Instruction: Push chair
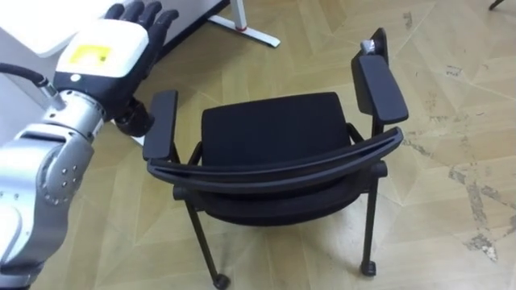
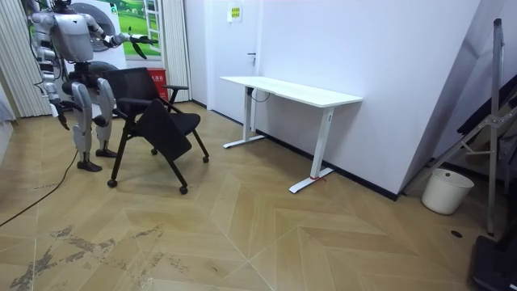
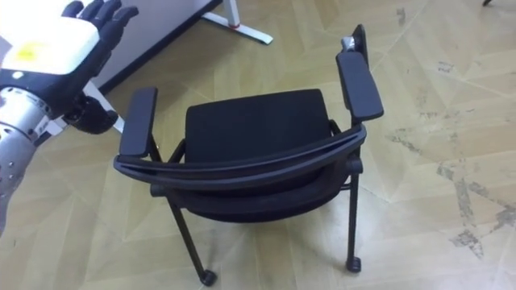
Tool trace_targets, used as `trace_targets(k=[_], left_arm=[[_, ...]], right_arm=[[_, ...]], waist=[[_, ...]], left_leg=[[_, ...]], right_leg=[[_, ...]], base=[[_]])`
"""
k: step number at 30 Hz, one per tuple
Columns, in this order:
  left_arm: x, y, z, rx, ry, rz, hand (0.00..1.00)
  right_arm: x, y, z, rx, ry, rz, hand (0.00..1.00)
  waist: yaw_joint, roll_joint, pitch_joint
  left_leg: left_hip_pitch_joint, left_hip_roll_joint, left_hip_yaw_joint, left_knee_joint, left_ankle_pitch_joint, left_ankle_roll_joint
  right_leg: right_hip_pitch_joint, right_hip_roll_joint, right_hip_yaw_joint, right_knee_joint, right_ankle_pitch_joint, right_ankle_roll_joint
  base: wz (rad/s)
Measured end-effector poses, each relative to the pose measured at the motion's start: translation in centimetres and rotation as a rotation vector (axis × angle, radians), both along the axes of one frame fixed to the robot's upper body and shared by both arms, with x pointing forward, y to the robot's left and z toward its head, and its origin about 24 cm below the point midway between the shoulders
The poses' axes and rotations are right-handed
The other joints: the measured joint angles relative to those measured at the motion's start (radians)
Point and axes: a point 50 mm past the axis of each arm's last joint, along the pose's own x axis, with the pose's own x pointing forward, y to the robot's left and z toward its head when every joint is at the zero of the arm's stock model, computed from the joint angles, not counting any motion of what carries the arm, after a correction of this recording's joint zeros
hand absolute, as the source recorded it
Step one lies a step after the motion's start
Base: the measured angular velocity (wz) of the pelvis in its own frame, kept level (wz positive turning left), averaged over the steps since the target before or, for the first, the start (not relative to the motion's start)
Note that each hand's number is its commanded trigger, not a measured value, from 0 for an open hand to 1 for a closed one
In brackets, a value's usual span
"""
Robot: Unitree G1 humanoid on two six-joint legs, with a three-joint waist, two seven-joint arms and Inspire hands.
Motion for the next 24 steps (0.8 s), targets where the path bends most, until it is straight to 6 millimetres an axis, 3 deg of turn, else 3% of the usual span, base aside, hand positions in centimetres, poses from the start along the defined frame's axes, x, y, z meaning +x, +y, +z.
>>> trace_targets(k=[8, 15, 24], left_arm=[[-0.3, -0.3, 0.2, 0.056, 0.075, -0.032, 0.00], [-0.4, -0.4, -0.4, -0.003, 0.280, -0.041, 0.00], [0.2, -1.1, 0.7, -0.024, 0.440, -0.086, 0.00]], right_arm=[[-0.2, -0.1, 0.0, -0.002, 0.009, -0.003, 0.00], [-0.2, -0.2, 0.0, -0.007, 0.034, 0.028, 0.00], [-0.7, -0.1, -0.1, -0.005, 0.076, 0.049, 0.00]], waist=[[-0.007, 0.006, 0.0004], [-0.006, 0.029, 0.0008], [-0.006, 0.034, -0.0001]], left_leg=[[-0.008, -0.002, -0.001, 0.014, 0.000, 0.000], [-0.001, -0.004, 0.000, 0.015, 0.000, 0.000], [-0.002, -0.003, -0.003, 0.014, 0.000, 0.000]], right_leg=[[-0.001, -0.002, 0.003, 0.000, 0.000, 0.000], [0.001, -0.003, 0.014, 0.001, 0.000, 0.000], [0.003, -0.003, 0.013, 0.002, 0.000, 0.000]], base=[[0.00], [-0.02], [0.00]])
